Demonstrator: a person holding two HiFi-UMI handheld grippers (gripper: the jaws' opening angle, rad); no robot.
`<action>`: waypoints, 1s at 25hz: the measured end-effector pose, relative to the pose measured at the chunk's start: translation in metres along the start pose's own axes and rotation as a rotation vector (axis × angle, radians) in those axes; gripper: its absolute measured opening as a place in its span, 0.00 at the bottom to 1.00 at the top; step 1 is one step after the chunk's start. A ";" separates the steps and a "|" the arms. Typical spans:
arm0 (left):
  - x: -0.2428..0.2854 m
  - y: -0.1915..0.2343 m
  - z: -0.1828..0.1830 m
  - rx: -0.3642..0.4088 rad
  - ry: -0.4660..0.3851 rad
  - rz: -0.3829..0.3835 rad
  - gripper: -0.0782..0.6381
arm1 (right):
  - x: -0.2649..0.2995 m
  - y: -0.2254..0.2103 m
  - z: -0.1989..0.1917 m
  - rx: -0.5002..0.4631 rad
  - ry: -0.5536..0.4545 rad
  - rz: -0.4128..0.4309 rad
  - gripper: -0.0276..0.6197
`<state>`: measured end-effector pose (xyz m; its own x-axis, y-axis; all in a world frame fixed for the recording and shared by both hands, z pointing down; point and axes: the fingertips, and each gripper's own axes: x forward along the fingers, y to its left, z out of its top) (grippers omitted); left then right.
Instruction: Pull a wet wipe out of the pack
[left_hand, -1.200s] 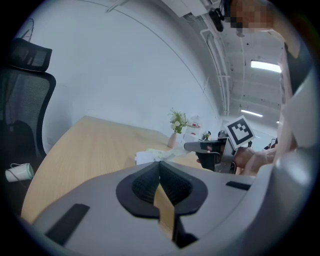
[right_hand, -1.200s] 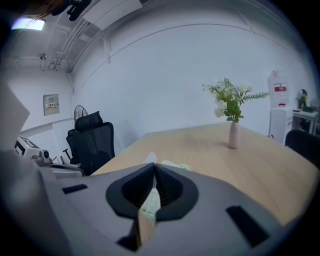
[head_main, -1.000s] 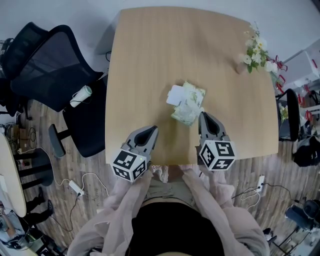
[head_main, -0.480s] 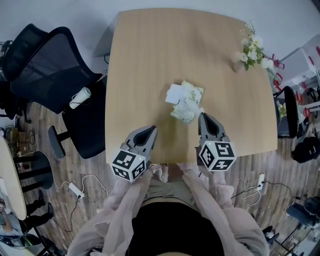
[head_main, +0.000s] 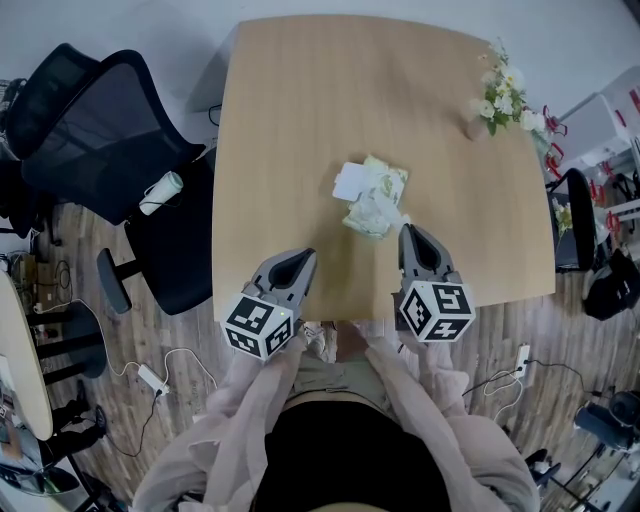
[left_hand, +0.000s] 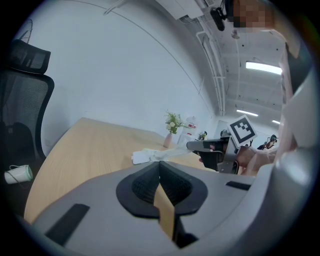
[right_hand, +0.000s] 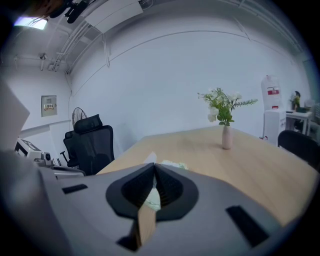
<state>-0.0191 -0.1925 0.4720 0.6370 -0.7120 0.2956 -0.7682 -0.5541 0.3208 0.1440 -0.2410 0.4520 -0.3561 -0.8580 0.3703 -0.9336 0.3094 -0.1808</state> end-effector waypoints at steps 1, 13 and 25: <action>-0.001 -0.001 0.000 0.001 0.000 -0.002 0.13 | -0.001 0.001 0.000 0.000 -0.002 0.000 0.06; -0.008 -0.007 0.001 0.019 -0.004 -0.020 0.13 | -0.016 0.007 0.000 0.004 -0.016 -0.010 0.06; -0.010 -0.011 0.004 0.037 -0.010 -0.036 0.13 | -0.035 0.010 0.005 0.019 -0.045 -0.019 0.06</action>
<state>-0.0171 -0.1816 0.4617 0.6637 -0.6954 0.2756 -0.7468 -0.5948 0.2975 0.1470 -0.2095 0.4325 -0.3358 -0.8812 0.3328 -0.9390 0.2854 -0.1918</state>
